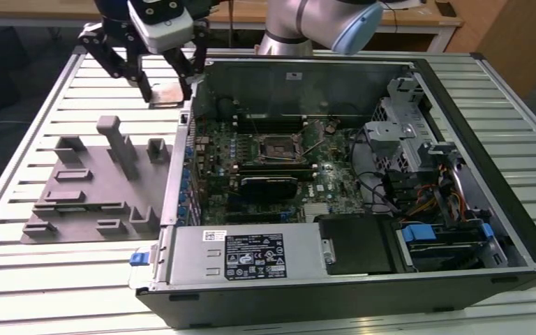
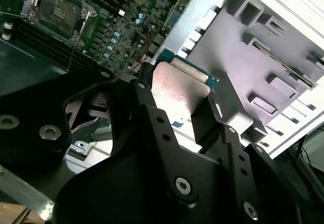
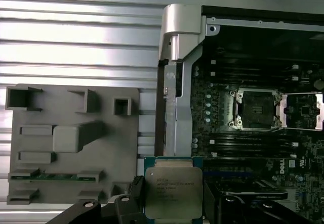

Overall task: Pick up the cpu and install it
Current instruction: 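Pick up the cpu and move it towards the insertion slot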

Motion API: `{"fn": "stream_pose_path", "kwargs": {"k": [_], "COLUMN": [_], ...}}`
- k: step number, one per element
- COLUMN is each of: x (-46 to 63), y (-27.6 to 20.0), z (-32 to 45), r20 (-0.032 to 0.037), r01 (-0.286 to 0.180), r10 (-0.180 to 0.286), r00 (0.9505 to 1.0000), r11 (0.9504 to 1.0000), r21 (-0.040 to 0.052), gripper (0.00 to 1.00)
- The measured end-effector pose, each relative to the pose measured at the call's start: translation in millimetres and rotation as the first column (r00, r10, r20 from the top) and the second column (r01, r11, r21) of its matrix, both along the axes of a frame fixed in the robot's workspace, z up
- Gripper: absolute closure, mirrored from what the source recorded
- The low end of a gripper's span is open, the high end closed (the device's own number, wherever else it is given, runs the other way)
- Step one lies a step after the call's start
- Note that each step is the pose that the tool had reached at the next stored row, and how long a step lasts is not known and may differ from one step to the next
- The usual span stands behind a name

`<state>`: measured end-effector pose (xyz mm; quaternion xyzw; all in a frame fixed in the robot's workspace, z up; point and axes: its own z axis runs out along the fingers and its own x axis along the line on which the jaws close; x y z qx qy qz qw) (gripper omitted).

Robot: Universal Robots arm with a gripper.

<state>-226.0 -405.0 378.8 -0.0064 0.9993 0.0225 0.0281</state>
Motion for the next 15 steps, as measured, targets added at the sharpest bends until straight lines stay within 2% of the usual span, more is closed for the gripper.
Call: {"fn": "stream_pose_path", "kwargs": {"k": [15], "x": [45.9], "y": [0.0], "z": [0.0], "r20": [-0.0001], "r01": [0.000], "r10": [0.000], "r00": [1.0000], "r11": [1.0000], "r21": [0.0000], "gripper": [0.45]}}
